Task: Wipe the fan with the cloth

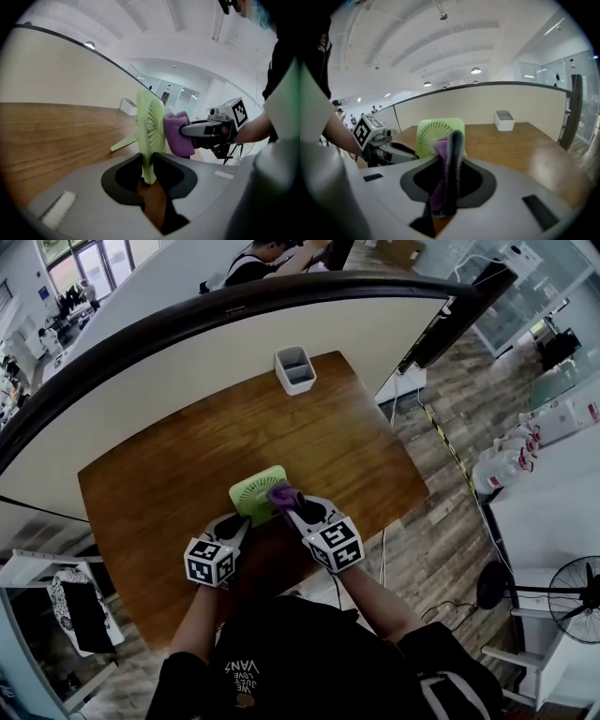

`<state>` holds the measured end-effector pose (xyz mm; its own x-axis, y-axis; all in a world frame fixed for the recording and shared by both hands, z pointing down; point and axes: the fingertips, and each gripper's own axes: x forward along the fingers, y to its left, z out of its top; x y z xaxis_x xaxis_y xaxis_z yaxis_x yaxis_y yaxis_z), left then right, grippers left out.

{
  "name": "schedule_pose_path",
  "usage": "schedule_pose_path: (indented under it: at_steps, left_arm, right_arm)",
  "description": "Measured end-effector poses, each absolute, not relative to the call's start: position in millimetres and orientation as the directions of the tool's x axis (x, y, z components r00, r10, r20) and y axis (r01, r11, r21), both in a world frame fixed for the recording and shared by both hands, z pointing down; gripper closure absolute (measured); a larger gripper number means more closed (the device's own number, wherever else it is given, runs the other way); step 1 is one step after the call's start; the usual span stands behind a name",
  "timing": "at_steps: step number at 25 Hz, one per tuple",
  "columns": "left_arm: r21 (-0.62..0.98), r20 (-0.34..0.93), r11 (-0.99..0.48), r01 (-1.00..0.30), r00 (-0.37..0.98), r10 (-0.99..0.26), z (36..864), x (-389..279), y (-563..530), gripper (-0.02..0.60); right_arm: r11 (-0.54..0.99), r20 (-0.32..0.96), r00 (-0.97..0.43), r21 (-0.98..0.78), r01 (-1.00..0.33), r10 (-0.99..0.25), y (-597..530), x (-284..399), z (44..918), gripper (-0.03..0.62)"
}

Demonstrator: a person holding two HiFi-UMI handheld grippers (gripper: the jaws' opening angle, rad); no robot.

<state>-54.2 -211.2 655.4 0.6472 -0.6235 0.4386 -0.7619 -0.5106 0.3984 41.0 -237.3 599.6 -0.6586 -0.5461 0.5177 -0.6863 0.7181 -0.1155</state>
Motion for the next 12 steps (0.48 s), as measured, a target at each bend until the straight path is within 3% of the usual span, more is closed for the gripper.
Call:
schedule_pose_path:
  at_steps: [6, 12]
  left_arm:
    - [0.399, 0.44, -0.516, -0.758, 0.652, -0.617, 655, -53, -210, 0.5]
    - [0.408, 0.449, -0.51, -0.757, 0.653, -0.61, 655, -53, -206, 0.5]
  right_arm:
    - [0.611, 0.53, -0.566, -0.109, -0.784, -0.631, -260, 79, 601, 0.51]
    - [0.617, 0.531, -0.573, -0.116, -0.779, -0.624, -247, 75, 601, 0.51]
